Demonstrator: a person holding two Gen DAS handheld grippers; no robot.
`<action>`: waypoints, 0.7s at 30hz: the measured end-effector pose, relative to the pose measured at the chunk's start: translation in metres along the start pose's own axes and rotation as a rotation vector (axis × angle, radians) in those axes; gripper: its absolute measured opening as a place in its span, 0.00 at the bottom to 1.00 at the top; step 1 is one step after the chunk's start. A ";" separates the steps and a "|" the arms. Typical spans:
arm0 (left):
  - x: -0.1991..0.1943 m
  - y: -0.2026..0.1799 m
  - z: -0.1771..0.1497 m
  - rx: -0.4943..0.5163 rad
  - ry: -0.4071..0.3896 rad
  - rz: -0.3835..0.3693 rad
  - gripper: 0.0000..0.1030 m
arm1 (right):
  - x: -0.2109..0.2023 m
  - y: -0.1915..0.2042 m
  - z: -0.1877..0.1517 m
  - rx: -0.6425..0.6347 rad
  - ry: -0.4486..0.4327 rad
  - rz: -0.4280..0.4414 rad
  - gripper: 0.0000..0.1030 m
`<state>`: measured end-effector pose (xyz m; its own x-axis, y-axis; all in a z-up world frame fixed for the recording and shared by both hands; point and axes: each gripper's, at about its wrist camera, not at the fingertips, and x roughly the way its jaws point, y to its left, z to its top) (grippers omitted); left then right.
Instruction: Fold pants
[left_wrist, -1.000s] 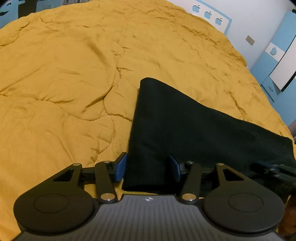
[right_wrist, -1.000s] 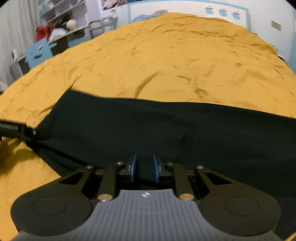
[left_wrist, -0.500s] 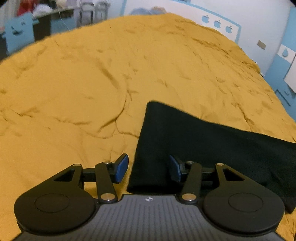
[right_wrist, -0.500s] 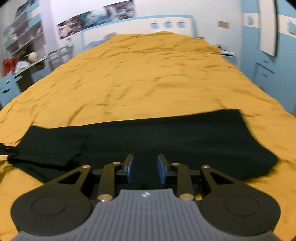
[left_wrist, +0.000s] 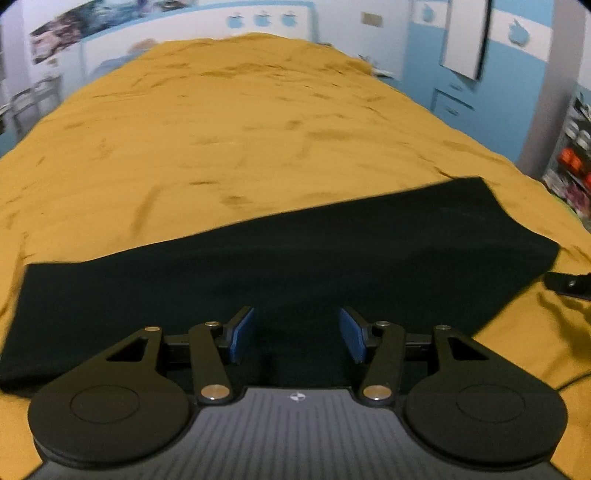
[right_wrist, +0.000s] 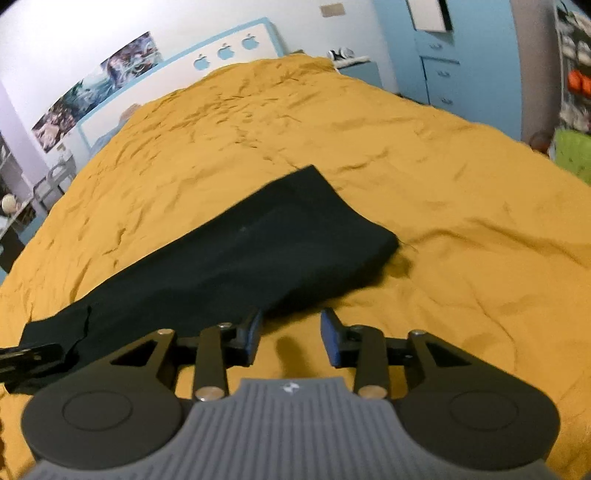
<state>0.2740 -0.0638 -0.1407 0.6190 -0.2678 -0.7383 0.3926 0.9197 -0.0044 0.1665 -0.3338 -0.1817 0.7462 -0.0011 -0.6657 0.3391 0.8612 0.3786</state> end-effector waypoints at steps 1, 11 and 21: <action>0.006 -0.015 0.005 0.007 0.007 -0.009 0.60 | 0.000 -0.006 0.000 0.018 0.001 0.003 0.40; 0.049 -0.127 0.025 0.214 0.021 -0.092 0.62 | 0.030 -0.058 0.027 0.292 0.039 0.112 0.52; 0.074 -0.143 0.018 0.243 0.080 -0.147 0.63 | 0.061 -0.074 0.035 0.395 0.066 0.172 0.41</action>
<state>0.2761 -0.2200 -0.1829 0.4915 -0.3604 -0.7928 0.6315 0.7744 0.0395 0.2073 -0.4155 -0.2275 0.7769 0.1688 -0.6066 0.4160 0.5856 0.6957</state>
